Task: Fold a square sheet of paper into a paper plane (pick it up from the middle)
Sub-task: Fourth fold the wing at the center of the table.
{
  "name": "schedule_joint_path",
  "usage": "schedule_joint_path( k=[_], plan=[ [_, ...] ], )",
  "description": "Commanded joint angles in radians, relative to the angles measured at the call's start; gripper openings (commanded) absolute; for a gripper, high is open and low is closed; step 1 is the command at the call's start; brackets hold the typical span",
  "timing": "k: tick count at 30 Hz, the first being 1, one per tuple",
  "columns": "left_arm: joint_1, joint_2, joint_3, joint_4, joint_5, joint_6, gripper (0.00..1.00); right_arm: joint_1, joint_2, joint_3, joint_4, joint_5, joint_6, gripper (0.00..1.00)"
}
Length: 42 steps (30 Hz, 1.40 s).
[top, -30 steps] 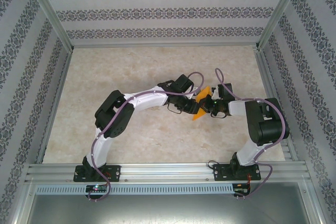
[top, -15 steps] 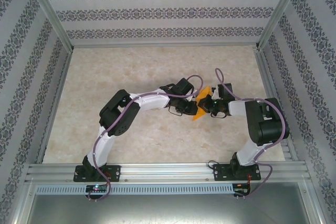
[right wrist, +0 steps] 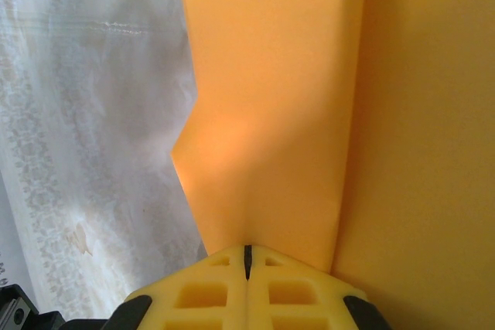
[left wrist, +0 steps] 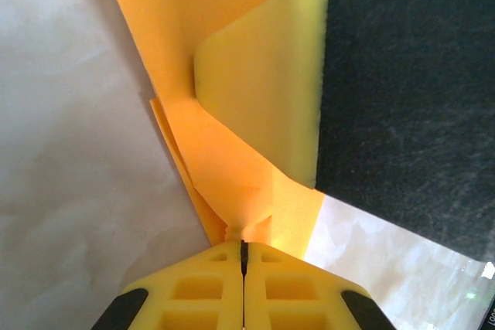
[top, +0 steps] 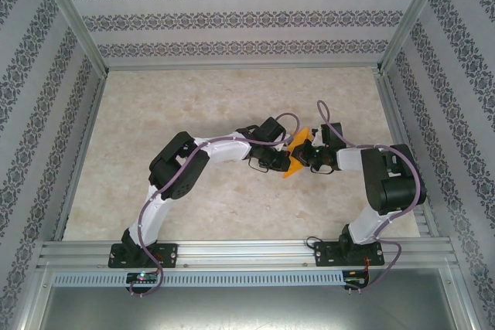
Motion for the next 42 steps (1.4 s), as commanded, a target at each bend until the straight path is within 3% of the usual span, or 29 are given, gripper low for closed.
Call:
schedule_joint_path(
  k=[1, 16, 29, 42],
  plan=[
    [-0.027, 0.022, -0.026, -0.04, -0.014, 0.041, 0.08, -0.011, 0.003, -0.012, -0.055, 0.031, 0.012, 0.03],
    [-0.122, -0.008, -0.099, -0.17, -0.236, 0.15, 0.08, -0.026, -0.011, -0.02, -0.038, 0.042, 0.042, 0.04],
    [-0.171, -0.04, -0.231, -0.111, -0.3, 0.151, 0.07, -0.035, -0.034, -0.022, 0.027, -0.018, 0.108, 0.06],
    [-0.172, -0.056, -0.291, -0.061, -0.308, 0.154, 0.07, -0.002, -0.12, -0.128, 0.158, -0.171, 0.263, 0.07]
  ],
)
